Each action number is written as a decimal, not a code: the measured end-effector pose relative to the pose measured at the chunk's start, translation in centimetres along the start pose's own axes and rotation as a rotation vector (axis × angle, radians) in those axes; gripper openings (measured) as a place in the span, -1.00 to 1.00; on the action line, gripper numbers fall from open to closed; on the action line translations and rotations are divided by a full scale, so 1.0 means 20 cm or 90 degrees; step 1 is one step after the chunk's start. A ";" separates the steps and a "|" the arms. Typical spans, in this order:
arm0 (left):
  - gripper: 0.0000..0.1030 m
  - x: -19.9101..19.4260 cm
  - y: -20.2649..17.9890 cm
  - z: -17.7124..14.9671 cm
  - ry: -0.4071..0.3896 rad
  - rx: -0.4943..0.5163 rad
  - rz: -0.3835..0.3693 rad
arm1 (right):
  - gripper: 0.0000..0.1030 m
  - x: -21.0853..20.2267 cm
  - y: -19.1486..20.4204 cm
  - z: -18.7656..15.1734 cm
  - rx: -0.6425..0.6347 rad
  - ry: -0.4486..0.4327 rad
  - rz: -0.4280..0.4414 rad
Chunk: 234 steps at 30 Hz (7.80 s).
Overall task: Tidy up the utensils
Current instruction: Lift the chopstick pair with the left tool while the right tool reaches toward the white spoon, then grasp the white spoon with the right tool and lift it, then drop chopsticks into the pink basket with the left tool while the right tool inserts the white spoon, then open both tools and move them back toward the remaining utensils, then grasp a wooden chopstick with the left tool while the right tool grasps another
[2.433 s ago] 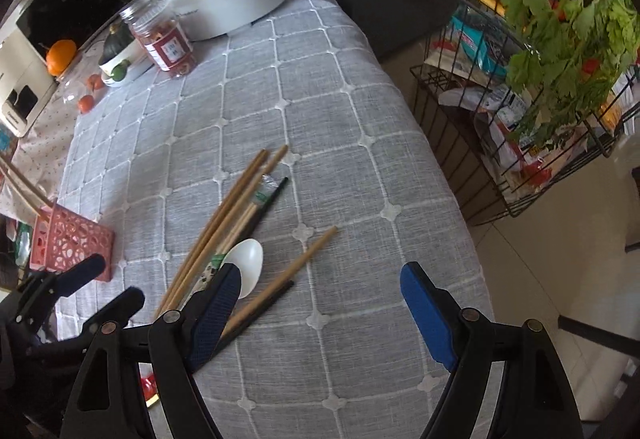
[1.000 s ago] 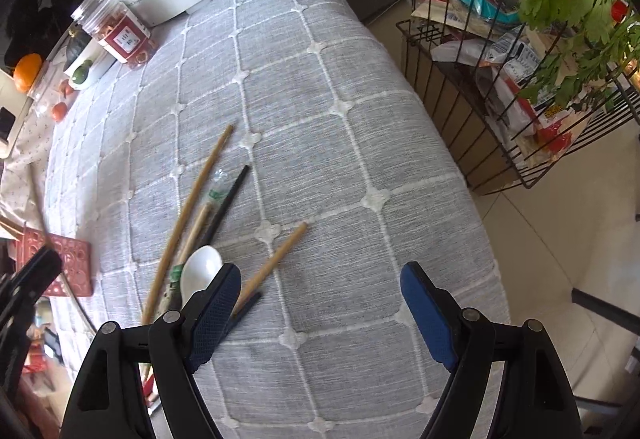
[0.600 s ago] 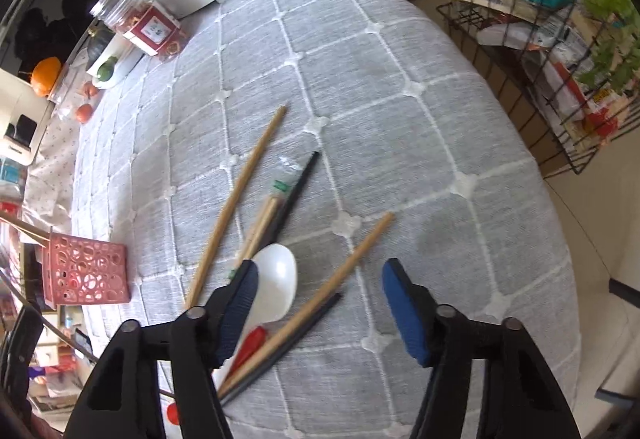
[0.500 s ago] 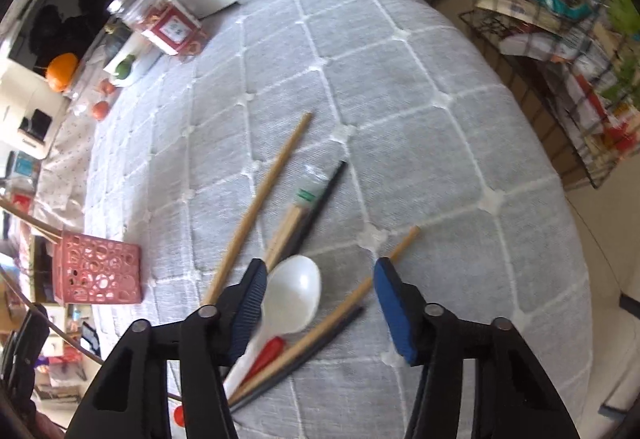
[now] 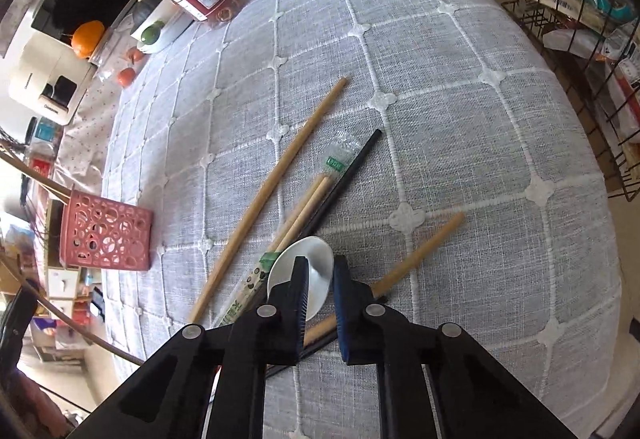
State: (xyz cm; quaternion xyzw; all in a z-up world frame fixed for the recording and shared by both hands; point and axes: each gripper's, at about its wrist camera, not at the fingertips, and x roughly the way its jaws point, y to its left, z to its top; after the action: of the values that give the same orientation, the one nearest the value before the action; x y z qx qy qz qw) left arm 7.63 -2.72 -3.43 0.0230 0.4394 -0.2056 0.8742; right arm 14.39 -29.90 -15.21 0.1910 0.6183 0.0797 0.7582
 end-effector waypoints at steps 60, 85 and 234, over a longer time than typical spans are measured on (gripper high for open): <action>-0.81 -0.33 0.04 -0.04 -0.088 0.016 -0.012 | -0.92 -0.05 0.08 -0.01 -0.046 -0.036 -0.012; -0.81 -0.38 0.08 -0.07 -0.095 0.002 -0.025 | 0.11 0.01 0.32 -0.15 -0.138 -0.041 -0.204; -0.67 1.04 -0.46 0.37 0.202 0.065 0.007 | 0.70 -0.30 -0.27 0.02 0.076 -0.057 -0.212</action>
State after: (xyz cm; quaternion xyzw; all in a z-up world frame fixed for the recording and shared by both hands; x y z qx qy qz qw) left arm 20.72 -19.90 -13.83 0.1020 0.5608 -0.2168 0.7925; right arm 12.79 -37.02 -11.74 0.1339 0.6107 -0.0926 0.7750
